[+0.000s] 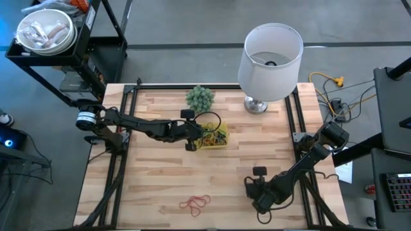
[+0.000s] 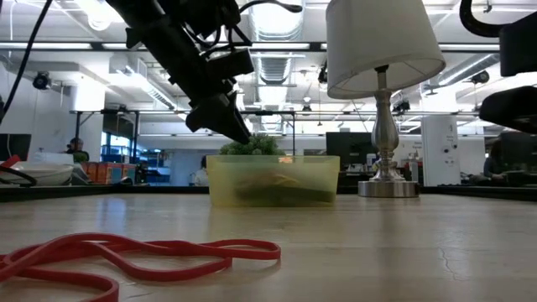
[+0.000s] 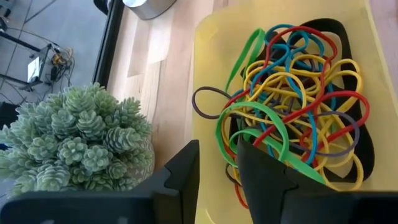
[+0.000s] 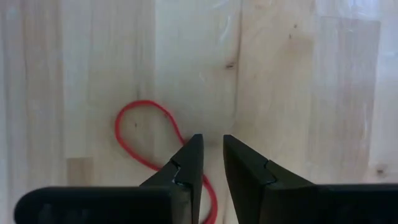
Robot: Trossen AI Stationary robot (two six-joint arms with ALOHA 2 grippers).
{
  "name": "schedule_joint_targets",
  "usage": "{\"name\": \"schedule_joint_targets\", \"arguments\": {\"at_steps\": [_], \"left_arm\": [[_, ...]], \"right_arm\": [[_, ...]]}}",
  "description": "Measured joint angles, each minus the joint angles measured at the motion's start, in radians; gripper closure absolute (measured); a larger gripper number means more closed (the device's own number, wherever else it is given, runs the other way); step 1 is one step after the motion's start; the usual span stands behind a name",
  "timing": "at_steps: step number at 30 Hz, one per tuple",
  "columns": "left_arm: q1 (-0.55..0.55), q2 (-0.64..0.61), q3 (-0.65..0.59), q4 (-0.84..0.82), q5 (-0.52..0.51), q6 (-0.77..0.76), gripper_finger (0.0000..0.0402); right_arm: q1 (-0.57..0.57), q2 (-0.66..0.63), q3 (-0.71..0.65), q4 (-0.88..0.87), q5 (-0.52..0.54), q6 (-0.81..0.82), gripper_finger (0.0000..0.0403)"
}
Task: Pick and place rubber bands into bin
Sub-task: Put the red rubber band into the yellow bin
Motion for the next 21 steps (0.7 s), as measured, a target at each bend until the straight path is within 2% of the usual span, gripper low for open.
{"name": "schedule_joint_targets", "arguments": {"at_steps": [7,16,21], "left_arm": [[0.000,0.000,-0.005,0.000,0.000,-0.001,0.0308],[0.000,0.000,-0.011,0.001,0.000,-0.001,0.0308],[0.000,0.000,-0.011,0.002,0.000,-0.002,0.0308]], "right_arm": [[0.007,0.000,0.010,0.004,-0.032,-0.006,0.0344],[0.006,0.000,0.026,0.009,-0.020,-0.043,0.0344],[0.007,0.000,0.019,0.085,-0.017,-0.059,0.0337]]}}
